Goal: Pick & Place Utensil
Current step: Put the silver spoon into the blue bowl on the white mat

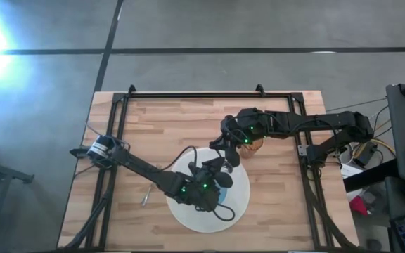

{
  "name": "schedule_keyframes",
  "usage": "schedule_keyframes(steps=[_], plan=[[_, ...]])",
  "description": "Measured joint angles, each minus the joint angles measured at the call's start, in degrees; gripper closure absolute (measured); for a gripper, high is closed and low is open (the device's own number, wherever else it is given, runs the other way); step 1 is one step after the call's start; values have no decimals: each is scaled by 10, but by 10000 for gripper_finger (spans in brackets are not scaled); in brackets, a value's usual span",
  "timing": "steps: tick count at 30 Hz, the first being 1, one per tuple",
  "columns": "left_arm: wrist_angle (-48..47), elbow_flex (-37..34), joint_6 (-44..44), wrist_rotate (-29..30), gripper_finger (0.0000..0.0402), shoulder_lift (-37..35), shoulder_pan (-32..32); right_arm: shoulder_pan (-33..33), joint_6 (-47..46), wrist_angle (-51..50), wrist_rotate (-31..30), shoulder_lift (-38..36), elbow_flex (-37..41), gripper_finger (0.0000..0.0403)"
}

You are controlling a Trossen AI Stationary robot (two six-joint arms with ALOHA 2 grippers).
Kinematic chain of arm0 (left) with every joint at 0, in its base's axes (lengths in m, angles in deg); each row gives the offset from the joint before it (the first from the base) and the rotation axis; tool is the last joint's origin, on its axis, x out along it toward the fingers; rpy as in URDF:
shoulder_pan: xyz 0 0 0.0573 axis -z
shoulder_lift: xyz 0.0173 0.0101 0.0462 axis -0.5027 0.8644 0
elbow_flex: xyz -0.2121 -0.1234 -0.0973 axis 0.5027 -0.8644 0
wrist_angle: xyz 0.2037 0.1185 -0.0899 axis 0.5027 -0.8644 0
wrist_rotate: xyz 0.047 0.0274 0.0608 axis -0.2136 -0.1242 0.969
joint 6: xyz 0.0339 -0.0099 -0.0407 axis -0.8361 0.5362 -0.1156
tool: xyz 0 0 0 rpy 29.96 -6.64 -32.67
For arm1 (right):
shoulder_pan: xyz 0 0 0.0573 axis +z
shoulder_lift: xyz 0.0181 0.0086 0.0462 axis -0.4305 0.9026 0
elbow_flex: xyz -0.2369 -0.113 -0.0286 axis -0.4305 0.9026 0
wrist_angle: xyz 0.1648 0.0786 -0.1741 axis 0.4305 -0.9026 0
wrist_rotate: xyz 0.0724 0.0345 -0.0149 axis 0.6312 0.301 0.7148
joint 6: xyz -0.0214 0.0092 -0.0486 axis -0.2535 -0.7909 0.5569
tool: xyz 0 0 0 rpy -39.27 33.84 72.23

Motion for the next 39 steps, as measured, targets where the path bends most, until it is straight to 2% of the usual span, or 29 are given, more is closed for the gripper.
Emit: schedule_keyframes(steps=[8, 15, 22, 32, 35, 39], plan=[[-3, 0, 28, -23, 332, 0, 1, 0, 2, -6, -2, 1, 0, 394], [-4, 0, 92, -24, 259, 0, 1, 0, 3, -13, -5, -4, 0, 394], [-4, 0, 173, 33, 197, 0, 1, -6, 18, -36, -35, -38, 0, 395], [-5, 0, 269, 32, 193, -7, 3, -19, 46, -62, -52, -112, 0, 395], [-20, 0, 342, 29, 193, -19, 3, -19, 66, -63, -52, -134, 0, 395], [-99, 0, 510, -17, 196, -64, 1, -19, 98, -74, -52, -167, 0, 395]])
